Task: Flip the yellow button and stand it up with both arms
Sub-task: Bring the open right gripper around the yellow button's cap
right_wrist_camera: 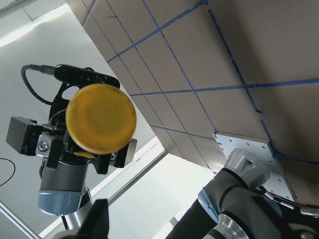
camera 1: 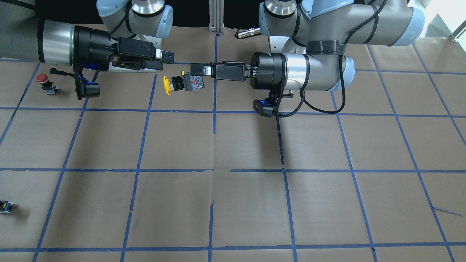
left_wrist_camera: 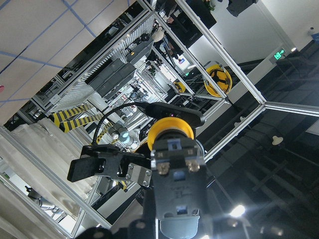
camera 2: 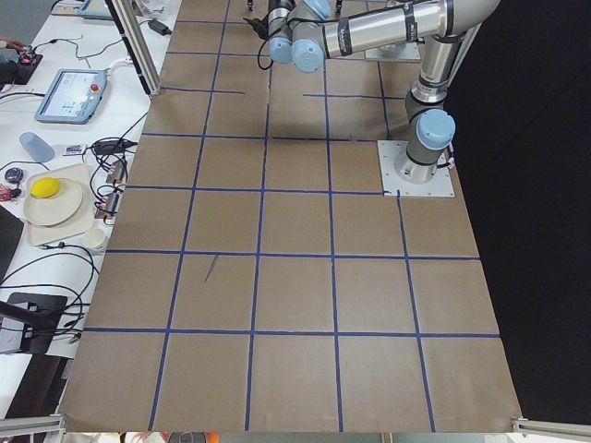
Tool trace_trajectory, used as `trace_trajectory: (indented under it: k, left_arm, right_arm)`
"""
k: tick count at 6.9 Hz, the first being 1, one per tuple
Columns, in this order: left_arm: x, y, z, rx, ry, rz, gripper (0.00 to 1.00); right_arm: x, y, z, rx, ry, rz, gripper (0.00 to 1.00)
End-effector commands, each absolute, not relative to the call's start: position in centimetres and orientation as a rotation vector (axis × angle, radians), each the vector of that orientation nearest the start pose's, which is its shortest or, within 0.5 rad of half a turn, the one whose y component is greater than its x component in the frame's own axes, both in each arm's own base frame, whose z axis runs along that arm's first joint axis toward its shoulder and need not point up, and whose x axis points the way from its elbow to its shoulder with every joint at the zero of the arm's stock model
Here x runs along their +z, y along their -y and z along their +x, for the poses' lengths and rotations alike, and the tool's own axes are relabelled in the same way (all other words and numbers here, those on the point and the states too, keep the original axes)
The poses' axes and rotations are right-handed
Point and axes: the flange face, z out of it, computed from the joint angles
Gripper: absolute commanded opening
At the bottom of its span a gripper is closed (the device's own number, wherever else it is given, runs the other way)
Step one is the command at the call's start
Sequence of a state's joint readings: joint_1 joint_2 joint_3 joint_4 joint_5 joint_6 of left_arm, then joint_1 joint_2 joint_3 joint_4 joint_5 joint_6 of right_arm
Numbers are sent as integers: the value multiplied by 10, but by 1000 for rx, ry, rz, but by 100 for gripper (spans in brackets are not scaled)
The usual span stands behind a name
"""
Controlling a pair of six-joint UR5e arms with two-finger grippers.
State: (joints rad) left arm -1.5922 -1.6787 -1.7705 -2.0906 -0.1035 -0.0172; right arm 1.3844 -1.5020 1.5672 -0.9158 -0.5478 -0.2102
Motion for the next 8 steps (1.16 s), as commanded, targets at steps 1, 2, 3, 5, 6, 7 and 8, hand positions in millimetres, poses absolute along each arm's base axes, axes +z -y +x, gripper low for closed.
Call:
trace_trajectory:
  k: [1,2,3,5,6,7,8]
  left_arm:
    - [399,479,-252,-653,1384,661,3]
    - [399,478,-252,-655,1385,661,3]
    - [402,477,-253,-663,1384,666,3]
    - [404,475,-252,-659,1384,664,3]
    - [404,475,-252,-658,1384,663,3]
    - [404,475,-253,-661,1384,663,3]
    - [405,475,-252,-658,1386,661,3]
  right_arm:
    - [457,509,131,405,-1958,352,99]
    - [457,513,127,377,-1950,354,99]
    - [459,515,121,366,-1949,363,97]
    - [461,514,121,365,-1960,362,80]
    - [462,515,118,363,-1958,368,80]
    - [461,518,103,342,-1942,396,80]
    - [461,520,95,331,-1936,410,80]
